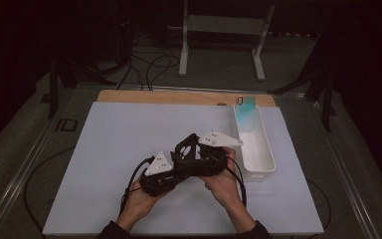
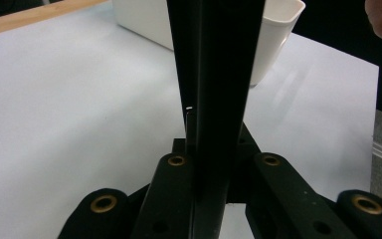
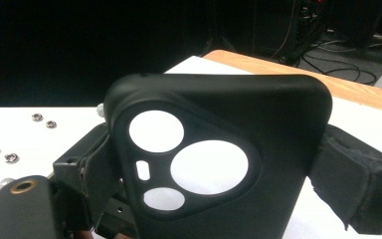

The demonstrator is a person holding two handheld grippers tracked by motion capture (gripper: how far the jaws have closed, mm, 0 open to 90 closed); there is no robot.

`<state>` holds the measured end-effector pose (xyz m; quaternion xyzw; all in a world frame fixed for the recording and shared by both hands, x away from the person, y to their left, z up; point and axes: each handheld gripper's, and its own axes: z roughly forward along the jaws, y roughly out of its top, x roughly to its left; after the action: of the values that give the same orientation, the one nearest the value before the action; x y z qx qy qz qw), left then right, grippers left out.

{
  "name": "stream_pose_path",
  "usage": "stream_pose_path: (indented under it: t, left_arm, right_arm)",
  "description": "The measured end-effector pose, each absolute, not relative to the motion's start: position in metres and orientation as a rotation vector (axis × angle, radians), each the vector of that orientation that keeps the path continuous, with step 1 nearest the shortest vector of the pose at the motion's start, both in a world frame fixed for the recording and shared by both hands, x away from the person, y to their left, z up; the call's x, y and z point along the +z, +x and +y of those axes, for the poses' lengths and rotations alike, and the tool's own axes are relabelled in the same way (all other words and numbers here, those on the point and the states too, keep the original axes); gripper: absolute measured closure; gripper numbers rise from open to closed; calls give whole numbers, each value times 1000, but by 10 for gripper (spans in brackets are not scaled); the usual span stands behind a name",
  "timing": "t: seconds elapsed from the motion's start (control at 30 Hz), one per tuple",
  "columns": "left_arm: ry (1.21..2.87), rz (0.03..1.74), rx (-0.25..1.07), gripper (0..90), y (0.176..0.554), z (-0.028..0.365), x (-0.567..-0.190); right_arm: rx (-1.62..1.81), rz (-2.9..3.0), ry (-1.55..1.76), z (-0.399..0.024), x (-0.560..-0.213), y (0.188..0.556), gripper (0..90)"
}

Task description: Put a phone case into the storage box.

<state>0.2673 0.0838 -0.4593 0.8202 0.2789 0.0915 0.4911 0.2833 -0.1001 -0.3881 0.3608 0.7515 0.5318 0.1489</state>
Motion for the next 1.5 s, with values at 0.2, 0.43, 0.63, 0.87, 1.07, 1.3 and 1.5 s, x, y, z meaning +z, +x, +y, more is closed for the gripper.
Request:
stream_pose_path:
  t: [0.2, 0.43, 0.63, 0.87, 1.07, 1.3, 1.5]
  left_arm:
    - [1989, 669, 223, 820, 268, 86, -459]
    - [1985, 650, 211, 652, 268, 90, -457]
    - [1971, 666, 241, 402, 266, 95, -455]
    - [1941, 728, 298, 185, 267, 104, -452]
    - [1919, 760, 318, 92, 269, 117, -453]
    - [1908, 787, 406, 14, 270, 131, -456]
    - [1867, 821, 462, 5, 267, 149, -459]
  right_arm:
    - [1548, 2149, 1055, -102, -388, 284, 138]
    - [1564, 2140, 1079, -106, -388, 285, 139]
    - [1569, 2133, 1080, -110, -388, 286, 139]
    - [1575, 2129, 1083, -113, -388, 288, 139]
    - [1558, 2126, 1088, -114, -388, 289, 139]
    - [1543, 2121, 1084, -117, -388, 291, 139]
    - [1531, 2113, 1084, -119, -387, 293, 139]
